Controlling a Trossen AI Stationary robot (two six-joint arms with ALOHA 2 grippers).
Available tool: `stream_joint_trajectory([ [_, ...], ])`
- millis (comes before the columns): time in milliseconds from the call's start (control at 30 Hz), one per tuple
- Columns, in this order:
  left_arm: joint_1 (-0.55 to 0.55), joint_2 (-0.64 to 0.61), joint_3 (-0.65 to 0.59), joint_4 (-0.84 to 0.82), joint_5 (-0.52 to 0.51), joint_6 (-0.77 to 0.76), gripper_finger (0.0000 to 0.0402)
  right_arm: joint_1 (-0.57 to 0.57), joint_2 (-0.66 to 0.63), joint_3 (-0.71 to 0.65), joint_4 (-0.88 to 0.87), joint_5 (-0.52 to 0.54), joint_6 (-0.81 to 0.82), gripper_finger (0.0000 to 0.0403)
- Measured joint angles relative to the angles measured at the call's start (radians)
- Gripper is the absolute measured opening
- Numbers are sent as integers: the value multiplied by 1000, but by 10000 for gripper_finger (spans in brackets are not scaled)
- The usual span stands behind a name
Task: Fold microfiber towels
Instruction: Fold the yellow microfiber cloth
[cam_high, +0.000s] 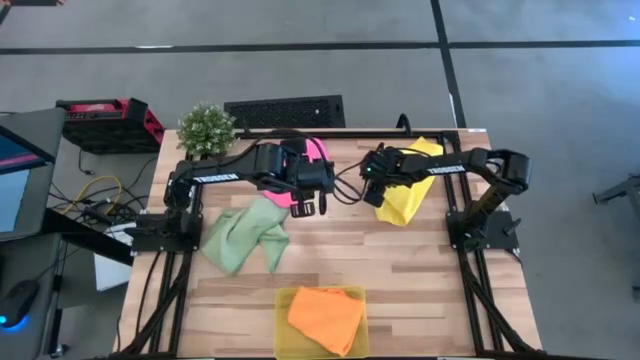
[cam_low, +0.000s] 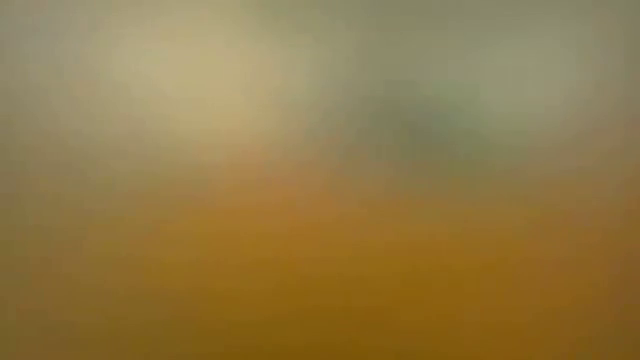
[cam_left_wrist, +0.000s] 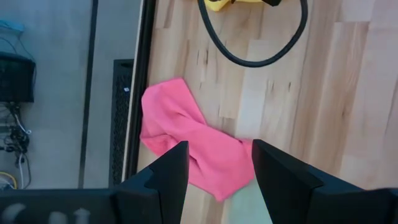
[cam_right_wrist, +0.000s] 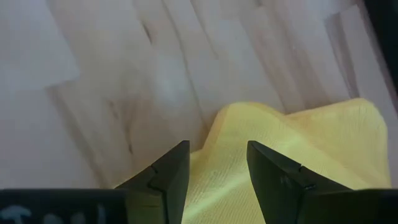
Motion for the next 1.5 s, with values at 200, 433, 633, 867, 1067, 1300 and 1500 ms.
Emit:
stream_joint_trajectory([
  [200,29,0,0,0,0,-6,169,-16,40,0,43,12,-49,184],
  [433,46,1,0,0,6,-2,169,-16,25,0,88,37,-61,143],
  [633,47,2,0,0,8,-2,169,-24,26,0,88,37,-61,51],
  [867,47,2,0,0,8,-2,169,-23,-8,0,88,47,-80,17],
  [1067,55,2,0,0,83,-20,169,-20,-151,0,23,49,-79,7],
  [1300,59,2,-34,42,122,-10,169,-20,-366,0,-94,52,-65,3],
  [1500,59,2,-175,228,130,79,169,-20,-553,0,-217,53,-25,2],
])
